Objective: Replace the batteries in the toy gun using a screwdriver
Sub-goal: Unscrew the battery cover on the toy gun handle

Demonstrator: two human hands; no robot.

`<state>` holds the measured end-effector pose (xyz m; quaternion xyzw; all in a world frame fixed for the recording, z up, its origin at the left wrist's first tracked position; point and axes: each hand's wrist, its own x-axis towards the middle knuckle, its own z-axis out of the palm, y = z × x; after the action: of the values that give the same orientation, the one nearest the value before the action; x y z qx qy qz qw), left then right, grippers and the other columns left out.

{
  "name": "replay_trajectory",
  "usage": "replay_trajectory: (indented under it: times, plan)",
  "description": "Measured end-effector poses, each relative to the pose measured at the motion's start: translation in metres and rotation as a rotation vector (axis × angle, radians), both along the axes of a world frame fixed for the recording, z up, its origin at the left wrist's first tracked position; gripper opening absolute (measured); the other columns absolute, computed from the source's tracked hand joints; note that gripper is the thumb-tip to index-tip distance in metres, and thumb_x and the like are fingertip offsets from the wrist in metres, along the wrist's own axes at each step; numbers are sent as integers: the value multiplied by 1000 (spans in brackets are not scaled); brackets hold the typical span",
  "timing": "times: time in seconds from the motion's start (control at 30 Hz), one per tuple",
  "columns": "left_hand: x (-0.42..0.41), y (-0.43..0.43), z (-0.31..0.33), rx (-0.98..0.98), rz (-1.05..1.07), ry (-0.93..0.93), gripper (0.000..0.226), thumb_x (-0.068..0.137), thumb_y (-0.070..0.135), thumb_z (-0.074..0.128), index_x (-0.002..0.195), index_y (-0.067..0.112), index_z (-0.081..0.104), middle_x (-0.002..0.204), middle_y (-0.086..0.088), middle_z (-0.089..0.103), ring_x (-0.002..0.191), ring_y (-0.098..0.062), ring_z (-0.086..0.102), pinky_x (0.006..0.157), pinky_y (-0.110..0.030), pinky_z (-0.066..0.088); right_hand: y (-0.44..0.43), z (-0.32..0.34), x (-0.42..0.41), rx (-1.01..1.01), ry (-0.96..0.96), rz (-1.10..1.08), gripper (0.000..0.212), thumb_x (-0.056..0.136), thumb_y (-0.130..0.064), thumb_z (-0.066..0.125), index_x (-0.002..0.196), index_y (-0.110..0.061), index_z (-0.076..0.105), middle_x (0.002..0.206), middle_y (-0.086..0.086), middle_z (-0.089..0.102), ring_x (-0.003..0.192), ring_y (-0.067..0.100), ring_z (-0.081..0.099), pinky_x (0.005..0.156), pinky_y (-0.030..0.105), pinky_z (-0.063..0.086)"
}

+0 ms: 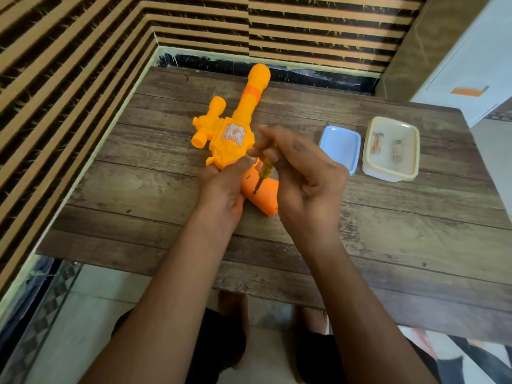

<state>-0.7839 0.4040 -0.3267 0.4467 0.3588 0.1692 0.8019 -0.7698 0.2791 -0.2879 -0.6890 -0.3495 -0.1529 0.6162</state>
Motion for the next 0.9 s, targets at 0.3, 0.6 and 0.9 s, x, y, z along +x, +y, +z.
replay_trajectory:
  times: [0.3,0.6,0.9]
  plan:
    - [-1,0,0,1,8,-28,19,87,0,77,96,16,74,96,-8,80,90,-22,78,83,-43,64,2,1,0,12,36,-38,18,91,7,72,108,1,77,99,16,65,94,19,68,77,42,56]
    - [-4,-1,2,6,-3,-44,34,84,2,80,117,7,74,114,-15,78,104,-28,77,87,-47,63,1,0,-3,1,84,-22,21,96,3,68,116,-2,74,105,4,72,97,9,68,83,30,55]
    - [-1,0,-3,14,16,-32,43,88,0,77,130,2,69,121,-19,76,110,-31,75,97,-55,60,6,-3,-2,35,35,-102,34,90,19,62,117,2,74,104,13,73,99,18,70,87,37,57]
